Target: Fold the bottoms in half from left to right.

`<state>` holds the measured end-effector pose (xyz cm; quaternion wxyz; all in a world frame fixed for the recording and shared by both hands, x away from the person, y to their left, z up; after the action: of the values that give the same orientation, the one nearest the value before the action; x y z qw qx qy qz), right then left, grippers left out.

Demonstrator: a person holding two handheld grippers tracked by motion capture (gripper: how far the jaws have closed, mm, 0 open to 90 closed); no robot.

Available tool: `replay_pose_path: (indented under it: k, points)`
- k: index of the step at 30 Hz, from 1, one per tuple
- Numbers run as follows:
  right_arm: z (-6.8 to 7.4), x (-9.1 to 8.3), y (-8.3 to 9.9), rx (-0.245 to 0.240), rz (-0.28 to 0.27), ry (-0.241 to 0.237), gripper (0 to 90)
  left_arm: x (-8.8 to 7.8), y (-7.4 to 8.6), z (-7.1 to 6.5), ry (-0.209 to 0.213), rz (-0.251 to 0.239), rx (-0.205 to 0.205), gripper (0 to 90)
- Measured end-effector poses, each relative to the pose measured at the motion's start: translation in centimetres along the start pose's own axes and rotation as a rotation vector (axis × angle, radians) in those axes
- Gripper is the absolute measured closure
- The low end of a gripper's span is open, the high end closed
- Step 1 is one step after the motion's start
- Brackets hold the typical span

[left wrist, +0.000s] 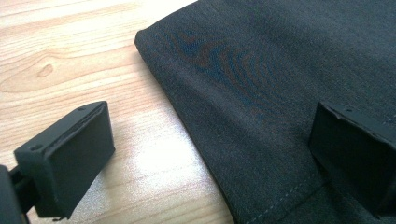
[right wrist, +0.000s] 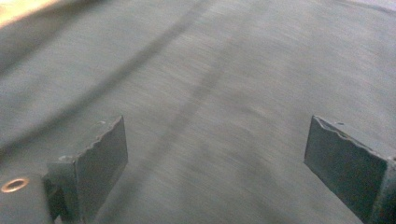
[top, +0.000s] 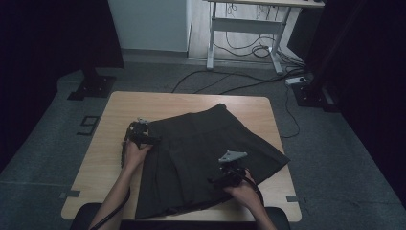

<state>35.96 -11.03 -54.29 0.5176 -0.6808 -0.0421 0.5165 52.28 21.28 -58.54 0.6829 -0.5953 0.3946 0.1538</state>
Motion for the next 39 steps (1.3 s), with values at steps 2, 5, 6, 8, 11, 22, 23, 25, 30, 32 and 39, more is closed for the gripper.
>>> replay_pose_path:
  k: [2, 5, 6, 8, 11, 22, 23, 25, 30, 32, 39]
  points:
    - [0.8, 0.2, -0.4, -0.019, -0.003, -0.023, 5.9, 0.0, 0.0, 0.0, 0.000, 0.000, 0.000, 0.0]
    - [3.3, 1.2, -1.3, -0.070, 0.006, -0.089, 5.5, 0.0, 0.0, 0.0, 0.001, 0.000, 0.000, 0.0]
    - [4.1, 1.5, -1.6, -0.090, 0.011, -0.108, 5.5, 0.0, 0.0, 0.0, 0.001, 0.000, 0.000, 0.0]
    - [5.9, 2.2, -2.2, -0.129, 0.019, -0.150, 5.5, 0.0, 0.0, 0.0, 0.001, -0.001, -0.002, 0.0]
    - [8.5, 3.2, -2.9, -0.178, 0.034, -0.208, 5.5, 0.0, 0.0, 0.0, 0.001, 0.000, -0.001, 0.0]
    - [15.5, 6.7, -3.1, -0.347, 0.114, -0.357, 5.9, 0.0, 0.0, 0.0, 0.007, 0.000, 0.000, 0.0]
    - [15.8, 7.1, -2.9, -0.360, 0.125, -0.361, 5.8, 0.0, 0.0, 0.0, 0.007, 0.000, 0.000, 0.0]
    - [16.5, 7.7, -2.5, -0.379, 0.147, -0.374, 5.8, 0.0, 0.0, 0.0, 0.006, 0.001, 0.001, 0.0]
    - [17.2, 8.6, -1.6, -0.444, 0.187, -0.361, 12.3, 0.0, 0.0, 0.0, 0.011, -0.005, 0.006, 1.4]
    - [16.9, 8.7, -1.5, -0.467, 0.183, -0.339, 18.5, -0.3, 0.0, -0.3, 0.034, -0.027, 0.030, 9.6]
    - [16.6, 8.5, -1.9, -0.432, 0.183, -0.308, 40.5, -0.4, -0.2, -1.2, 0.049, -0.063, 0.037, 31.7]
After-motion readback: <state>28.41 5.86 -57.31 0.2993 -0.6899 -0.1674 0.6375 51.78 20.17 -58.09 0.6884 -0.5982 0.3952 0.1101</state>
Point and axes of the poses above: each handheld gripper's, and its own axes: x roughly forward along the jaws, y roughly out of its underside, z roughly to its left, the point moved 5 cm from there along x, roughly forward along the jaws, and after that the axes turned 2 degrees about -z, right-handed, at the moved point
